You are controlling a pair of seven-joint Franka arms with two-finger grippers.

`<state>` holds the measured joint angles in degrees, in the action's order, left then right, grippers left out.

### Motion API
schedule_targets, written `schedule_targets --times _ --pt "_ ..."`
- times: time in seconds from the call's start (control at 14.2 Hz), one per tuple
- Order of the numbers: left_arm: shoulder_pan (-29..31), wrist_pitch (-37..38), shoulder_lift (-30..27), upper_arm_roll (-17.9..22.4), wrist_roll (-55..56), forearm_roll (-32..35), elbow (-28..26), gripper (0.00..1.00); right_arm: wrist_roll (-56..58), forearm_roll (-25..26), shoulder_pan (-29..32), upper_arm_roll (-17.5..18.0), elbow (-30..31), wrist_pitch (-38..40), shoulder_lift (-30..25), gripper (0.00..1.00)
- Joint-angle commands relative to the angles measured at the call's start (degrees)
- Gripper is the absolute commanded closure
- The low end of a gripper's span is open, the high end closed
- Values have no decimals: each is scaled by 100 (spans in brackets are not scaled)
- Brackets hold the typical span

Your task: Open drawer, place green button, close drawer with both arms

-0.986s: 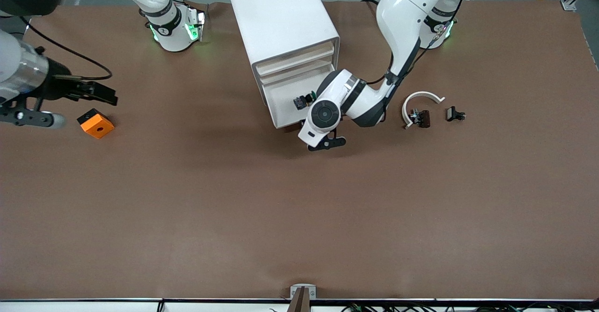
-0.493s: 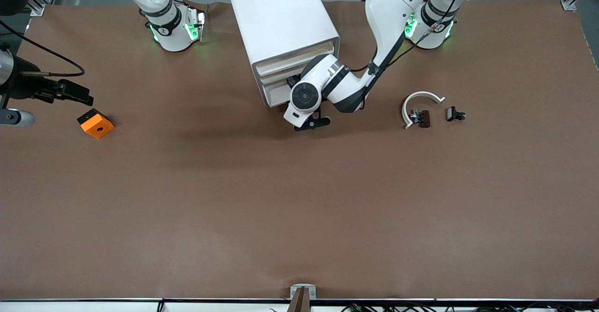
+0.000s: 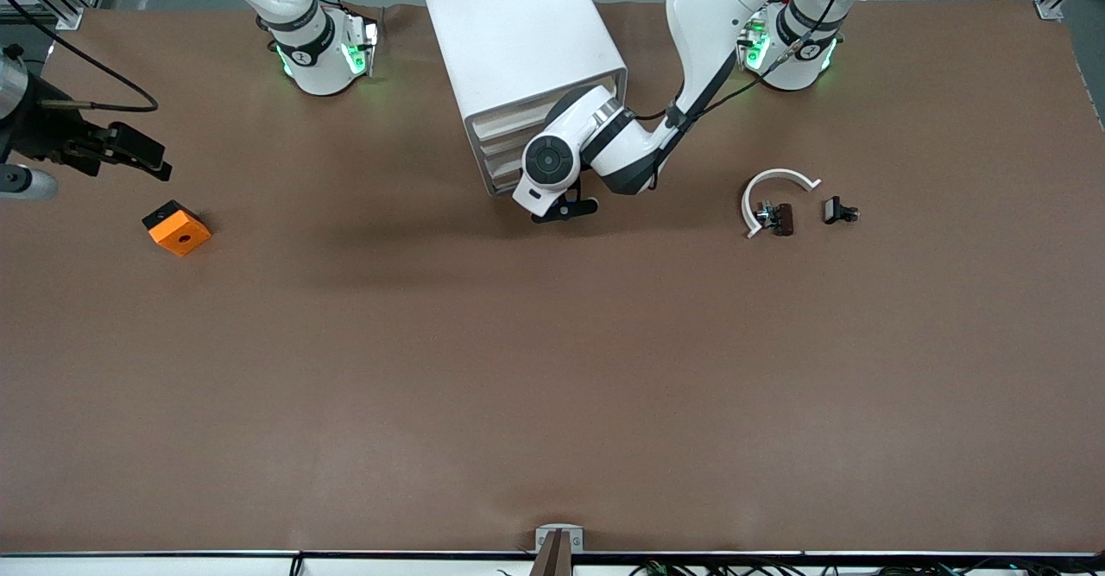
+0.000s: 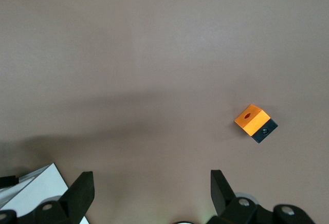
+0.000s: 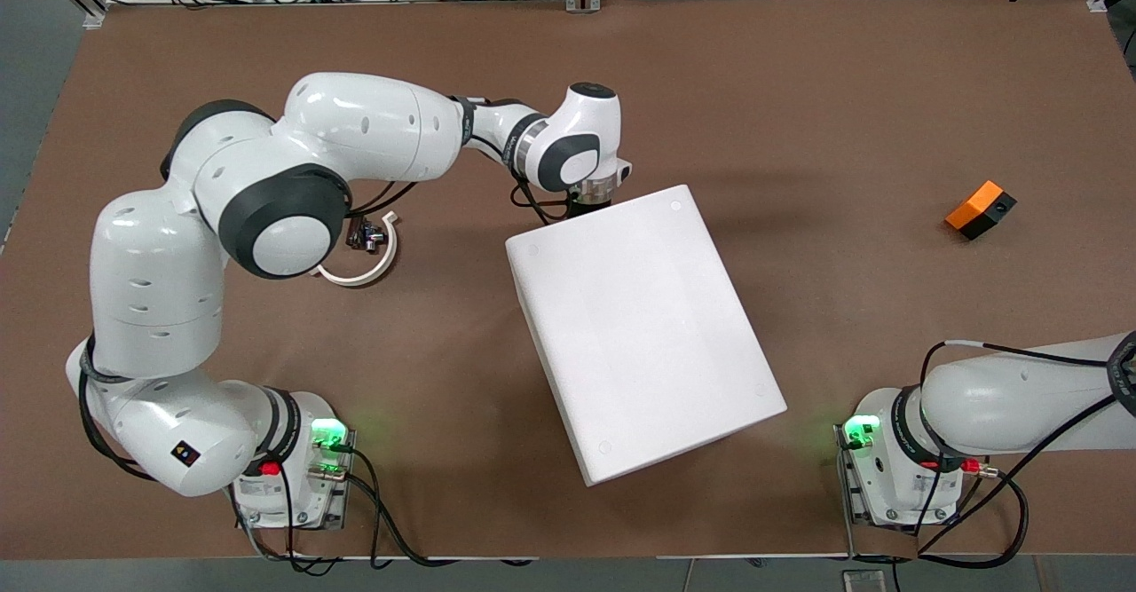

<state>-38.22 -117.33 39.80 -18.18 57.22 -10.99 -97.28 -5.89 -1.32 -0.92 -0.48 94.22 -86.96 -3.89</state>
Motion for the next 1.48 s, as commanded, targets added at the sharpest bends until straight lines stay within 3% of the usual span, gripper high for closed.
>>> schedule_targets --times 0.0,0.28,0.56,0.92,1.06,1.41 --pt "-1 9 -183 -63 34 -210 -222 0 18 53 136 110 -18 -32 -86 0" --pt "226 9 -201 7 26 -246 -64 0 18 53 145 110 -175 -23 -86 0" --pt "1525 140 -218 16 -27 -123 795 0 18 53 180 110 -229 -23 -86 0" --pt "2651 343 -271 16 -588 1341 1474 0 18 53 189 101 -229 -23 -86 0" --pt "3012 343 -612 7 -703 1678 1475 0 18 53 180 110 -229 -14 -86 0" --pt "3742 860 -1447 25 -1379 1705 1475 0 9 53 180 110 -290 -14 -86 0"
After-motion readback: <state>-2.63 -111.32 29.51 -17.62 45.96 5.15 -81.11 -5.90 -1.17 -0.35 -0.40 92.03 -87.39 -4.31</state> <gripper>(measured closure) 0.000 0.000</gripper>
